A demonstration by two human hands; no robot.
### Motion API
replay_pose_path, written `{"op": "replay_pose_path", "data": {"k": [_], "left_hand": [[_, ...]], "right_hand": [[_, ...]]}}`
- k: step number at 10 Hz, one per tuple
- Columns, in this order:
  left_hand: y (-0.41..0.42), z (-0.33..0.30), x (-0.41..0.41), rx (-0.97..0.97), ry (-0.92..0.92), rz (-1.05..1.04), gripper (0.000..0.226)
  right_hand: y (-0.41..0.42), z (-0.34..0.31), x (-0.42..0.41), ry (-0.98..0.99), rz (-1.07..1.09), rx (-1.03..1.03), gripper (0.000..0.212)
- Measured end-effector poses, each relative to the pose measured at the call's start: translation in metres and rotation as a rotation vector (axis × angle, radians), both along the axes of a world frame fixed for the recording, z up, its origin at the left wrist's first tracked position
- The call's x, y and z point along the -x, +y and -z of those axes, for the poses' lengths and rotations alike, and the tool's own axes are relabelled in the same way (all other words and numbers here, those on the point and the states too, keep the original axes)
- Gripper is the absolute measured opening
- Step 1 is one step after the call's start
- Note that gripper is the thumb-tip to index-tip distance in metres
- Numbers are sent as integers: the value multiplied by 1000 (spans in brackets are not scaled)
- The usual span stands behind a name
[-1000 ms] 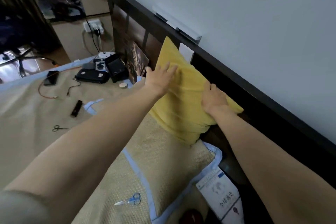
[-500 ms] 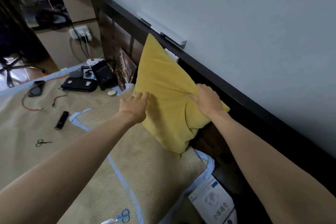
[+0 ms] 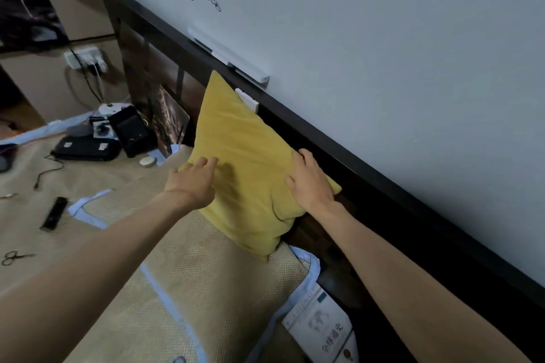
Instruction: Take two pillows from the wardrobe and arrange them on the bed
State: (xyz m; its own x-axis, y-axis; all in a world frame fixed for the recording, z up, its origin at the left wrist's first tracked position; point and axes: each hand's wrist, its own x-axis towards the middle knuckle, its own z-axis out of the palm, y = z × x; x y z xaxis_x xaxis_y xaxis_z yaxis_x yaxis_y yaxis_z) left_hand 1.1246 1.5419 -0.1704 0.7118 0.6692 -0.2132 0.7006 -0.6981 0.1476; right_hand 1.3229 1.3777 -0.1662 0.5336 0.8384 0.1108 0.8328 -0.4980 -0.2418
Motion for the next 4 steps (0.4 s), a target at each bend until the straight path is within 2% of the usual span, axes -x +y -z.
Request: {"op": "replay_pose_path", "data": {"k": [1, 2, 3, 4], "left_hand": [[3, -15, 7, -43, -25, -4, 64], [2, -25, 15, -45, -45, 7, 64], [1, -38, 27, -25, -45, 11, 61], [-7, -62, 34, -50, -57, 34, 59]], "right_hand": [[-10, -9, 5, 23, -2, -126, 48], [-21, -21, 16, 85, -6, -53, 45], [-27, -40, 34, 207, -19, -66, 36], [-25, -100, 65, 531, -129, -357, 19]]}}
